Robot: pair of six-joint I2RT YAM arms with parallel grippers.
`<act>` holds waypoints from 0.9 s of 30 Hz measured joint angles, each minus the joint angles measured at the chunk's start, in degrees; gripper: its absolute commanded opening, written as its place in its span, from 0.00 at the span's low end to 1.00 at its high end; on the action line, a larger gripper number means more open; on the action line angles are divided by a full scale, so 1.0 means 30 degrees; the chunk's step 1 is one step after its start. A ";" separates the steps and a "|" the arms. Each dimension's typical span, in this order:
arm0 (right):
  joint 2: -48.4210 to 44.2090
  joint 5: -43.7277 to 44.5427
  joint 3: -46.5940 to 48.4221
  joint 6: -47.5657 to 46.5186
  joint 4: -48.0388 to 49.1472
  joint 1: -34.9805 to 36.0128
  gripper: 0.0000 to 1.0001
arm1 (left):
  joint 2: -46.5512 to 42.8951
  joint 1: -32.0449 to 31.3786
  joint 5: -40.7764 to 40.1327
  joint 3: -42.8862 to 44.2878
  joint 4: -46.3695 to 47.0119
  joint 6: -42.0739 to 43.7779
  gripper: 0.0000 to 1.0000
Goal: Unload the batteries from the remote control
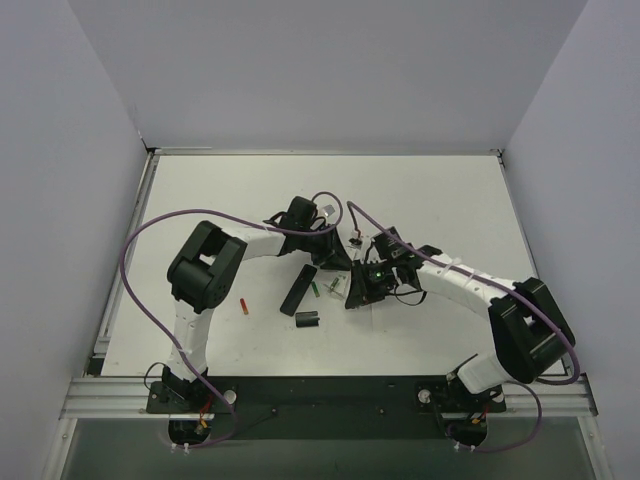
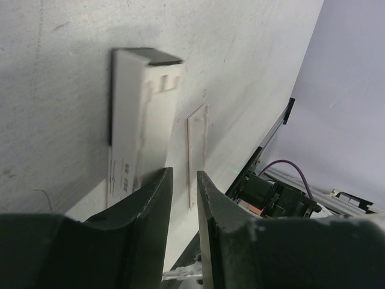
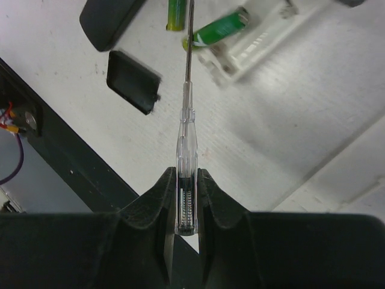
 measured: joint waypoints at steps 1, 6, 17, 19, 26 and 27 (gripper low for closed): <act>0.0262 0.0087 0.0000 0.0000 0.0029 0.0357 0.00 | 0.0000 -0.0007 0.0007 0.0000 -0.0007 -0.0007 0.34; 0.0459 0.0277 -0.0109 0.0015 -0.0007 0.1494 0.00 | 0.0044 -0.0160 -0.0510 -0.0015 -0.0335 0.0080 0.34; -0.0678 0.0801 -0.0379 0.0270 -0.0328 0.1501 0.00 | 0.0073 -0.0204 -0.0831 -0.0044 -0.0736 0.0168 0.34; -0.1144 0.0831 -0.0379 0.0379 -0.0474 0.1501 0.00 | 0.0073 -0.0204 -0.0801 0.0029 -0.0816 0.0204 0.34; -0.3847 0.1195 -0.0663 0.0444 -0.1362 0.1443 0.00 | 0.0058 -0.0204 -0.0211 0.1756 -0.1443 0.0510 0.35; -0.4357 0.1268 -0.0780 0.0452 -0.1632 0.1377 0.00 | 0.0036 -0.0197 -0.0087 0.2324 -0.1800 0.0729 0.38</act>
